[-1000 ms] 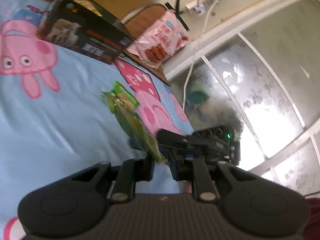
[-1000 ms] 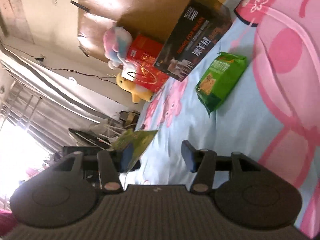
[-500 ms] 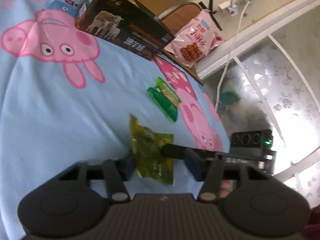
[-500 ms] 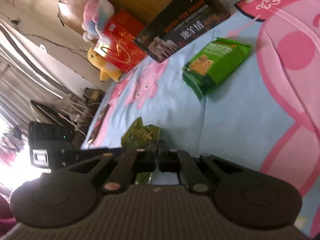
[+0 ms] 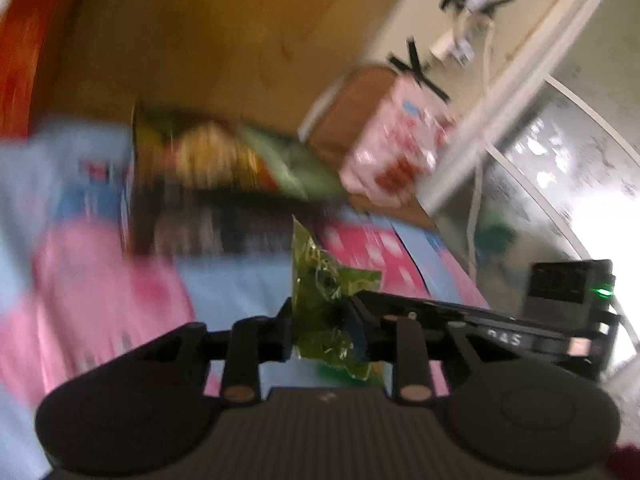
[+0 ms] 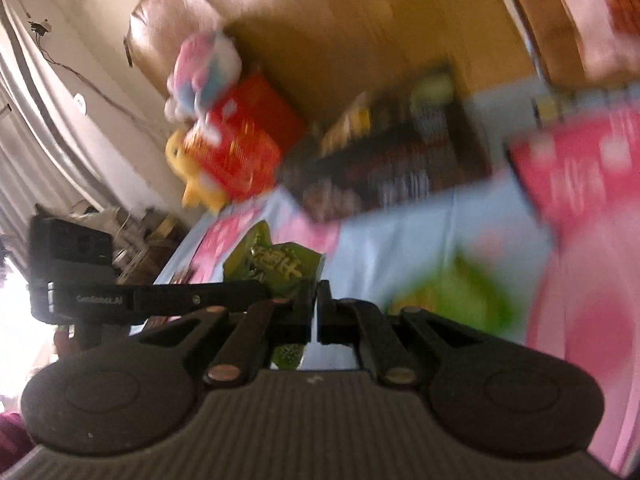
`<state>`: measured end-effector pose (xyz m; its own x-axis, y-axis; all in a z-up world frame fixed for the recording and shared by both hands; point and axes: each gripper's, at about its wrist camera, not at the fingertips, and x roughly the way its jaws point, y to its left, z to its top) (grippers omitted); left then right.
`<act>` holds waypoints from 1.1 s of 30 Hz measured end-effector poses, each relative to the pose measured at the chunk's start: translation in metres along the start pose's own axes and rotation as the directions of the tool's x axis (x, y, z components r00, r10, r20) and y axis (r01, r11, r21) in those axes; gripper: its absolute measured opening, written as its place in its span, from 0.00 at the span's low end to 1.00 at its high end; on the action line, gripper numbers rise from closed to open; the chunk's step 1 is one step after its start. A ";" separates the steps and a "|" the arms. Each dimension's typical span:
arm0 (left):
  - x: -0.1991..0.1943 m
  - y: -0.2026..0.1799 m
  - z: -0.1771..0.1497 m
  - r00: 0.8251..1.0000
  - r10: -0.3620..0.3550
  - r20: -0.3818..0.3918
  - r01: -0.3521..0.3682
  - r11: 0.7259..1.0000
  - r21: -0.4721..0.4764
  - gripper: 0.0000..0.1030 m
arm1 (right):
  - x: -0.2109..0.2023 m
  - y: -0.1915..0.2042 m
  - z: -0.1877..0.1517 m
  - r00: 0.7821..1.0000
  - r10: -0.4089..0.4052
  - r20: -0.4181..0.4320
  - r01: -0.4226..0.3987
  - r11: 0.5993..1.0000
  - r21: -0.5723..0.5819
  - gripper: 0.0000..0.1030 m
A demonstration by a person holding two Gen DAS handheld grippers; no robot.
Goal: Organize snacks
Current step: 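Carry the pickle packet into the black box and release it, then grasp the green cracker packet with the left tool and lift it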
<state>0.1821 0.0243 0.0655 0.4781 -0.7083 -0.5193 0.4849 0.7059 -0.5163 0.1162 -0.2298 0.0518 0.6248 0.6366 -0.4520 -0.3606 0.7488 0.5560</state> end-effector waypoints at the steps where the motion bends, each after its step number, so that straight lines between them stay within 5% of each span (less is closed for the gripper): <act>1: 0.006 0.002 0.014 1.000 0.019 0.015 -0.019 1.000 -0.001 0.28 | 0.007 0.001 0.014 1.000 -0.020 0.023 0.021 1.000 -0.016 0.05; 5: 0.028 0.008 0.055 0.991 0.112 0.079 -0.112 0.994 0.004 0.32 | 0.043 0.001 0.062 0.992 -0.091 0.082 0.095 0.994 -0.046 0.05; 8: 0.054 0.008 0.072 0.970 0.225 0.096 -0.230 0.972 0.040 0.47 | 0.072 0.000 0.080 0.975 -0.187 0.117 0.200 0.973 -0.115 0.06; 12: 0.070 0.007 0.073 0.938 0.334 0.092 -0.339 0.939 0.051 0.56 | 0.096 0.000 0.081 0.903 -0.394 0.172 0.426 0.872 -0.242 0.21; 14: 0.050 0.001 0.065 0.942 0.306 0.141 -0.313 0.949 0.031 0.57 | 0.075 -0.003 0.077 0.890 -0.394 0.229 0.442 0.869 -0.223 0.34; 18: 0.001 -0.007 0.032 0.959 0.200 0.202 -0.205 0.979 0.004 0.58 | 0.007 -0.022 0.051 0.935 -0.280 0.217 0.308 0.945 -0.112 0.42; 22: 0.010 -0.009 -0.013 0.995 0.100 -0.001 -0.100 0.993 -0.057 0.58 | -0.019 -0.045 0.007 0.968 -0.232 0.093 0.235 0.972 -0.019 0.42; 24: 0.022 -0.007 -0.036 0.994 0.048 -0.102 -0.060 0.991 -0.117 0.58 | -0.018 -0.051 -0.015 0.964 -0.266 0.023 0.266 0.964 0.004 0.42; 27: 0.036 -0.009 -0.062 0.986 -0.001 -0.168 -0.028 0.986 -0.166 0.56 | -0.021 -0.055 -0.036 0.977 -0.213 -0.010 0.214 0.975 0.060 0.38; 33: 0.029 -0.009 -0.081 0.987 -0.019 -0.160 -0.014 0.979 -0.202 0.40 | -0.026 -0.021 -0.069 0.993 -0.104 -0.049 0.106 0.993 0.044 0.30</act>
<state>0.1322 -0.0021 -0.0003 0.3450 -0.7119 -0.6117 0.3203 0.7019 -0.6362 0.0596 -0.2496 0.0043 0.6238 0.5639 -0.5411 -0.2614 0.8031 0.5355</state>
